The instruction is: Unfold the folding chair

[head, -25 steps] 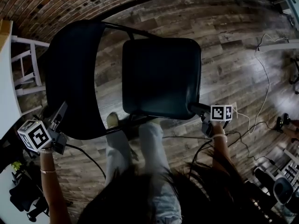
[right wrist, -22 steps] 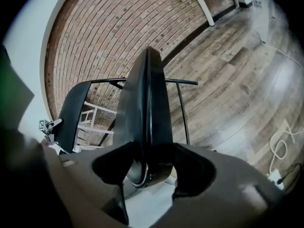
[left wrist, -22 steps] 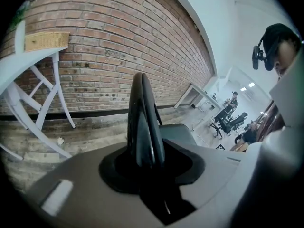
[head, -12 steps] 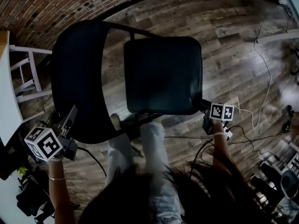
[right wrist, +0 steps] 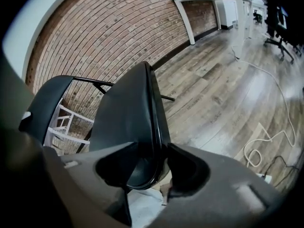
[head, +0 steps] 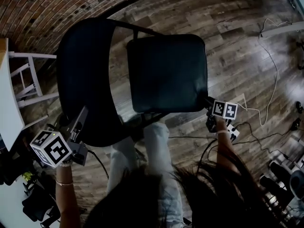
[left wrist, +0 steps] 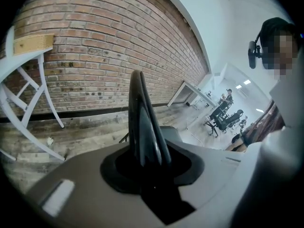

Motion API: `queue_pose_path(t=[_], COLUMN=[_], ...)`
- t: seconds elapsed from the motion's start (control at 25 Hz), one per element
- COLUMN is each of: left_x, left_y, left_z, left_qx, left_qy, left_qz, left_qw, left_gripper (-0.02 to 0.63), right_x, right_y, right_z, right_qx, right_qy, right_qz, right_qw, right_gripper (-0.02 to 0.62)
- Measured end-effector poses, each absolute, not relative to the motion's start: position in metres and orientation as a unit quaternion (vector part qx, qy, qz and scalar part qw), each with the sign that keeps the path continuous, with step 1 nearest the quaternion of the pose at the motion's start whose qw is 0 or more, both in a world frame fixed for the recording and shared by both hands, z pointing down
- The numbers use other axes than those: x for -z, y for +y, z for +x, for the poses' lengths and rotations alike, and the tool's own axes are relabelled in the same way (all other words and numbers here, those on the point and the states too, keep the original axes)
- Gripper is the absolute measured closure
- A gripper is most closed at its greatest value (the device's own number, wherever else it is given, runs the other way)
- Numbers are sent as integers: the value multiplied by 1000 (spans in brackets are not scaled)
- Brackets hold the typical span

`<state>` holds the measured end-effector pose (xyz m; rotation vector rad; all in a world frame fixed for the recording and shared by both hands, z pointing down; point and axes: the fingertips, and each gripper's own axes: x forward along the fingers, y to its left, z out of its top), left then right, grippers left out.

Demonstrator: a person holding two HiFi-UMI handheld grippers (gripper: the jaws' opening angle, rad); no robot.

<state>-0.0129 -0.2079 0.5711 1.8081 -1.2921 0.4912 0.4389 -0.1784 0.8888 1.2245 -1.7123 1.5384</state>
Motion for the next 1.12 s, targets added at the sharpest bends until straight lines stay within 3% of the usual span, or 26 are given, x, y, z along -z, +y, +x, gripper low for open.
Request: queue_pose_path(t=[0.28,0.32,0.36,0.56,0.88,1.12], left_x=[-573,-574,-574,-574,-579,-579], left_y=[-211,-211,-211,-210,-209,-199], left_z=[15,18,20,18,15,14], left_qx=[-199,-199,-199,-183,-204,-225], left_qy=[-512,-513,-514,-526,-538,-547], left_qz=[726,726,724,719,699,681], left_qw=[414,414,414,415,425,432], left_gripper=[489,489,496,497,482,428], right_x=[-897,-895,-891,-886,-881,-867], right_y=[-173,-172,-173,-172,-131,-100], right_z=[460,462,464,473,470,454], right_qx=[-543,-536,-528,-526,-548,-556], right_qy=[-602,-602,-604,-612,-585,-581], right_qz=[506,514,521,530,534,527], right_qw=[293,293,290,260,270,275], right_gripper=[453,488,596,601,601,601])
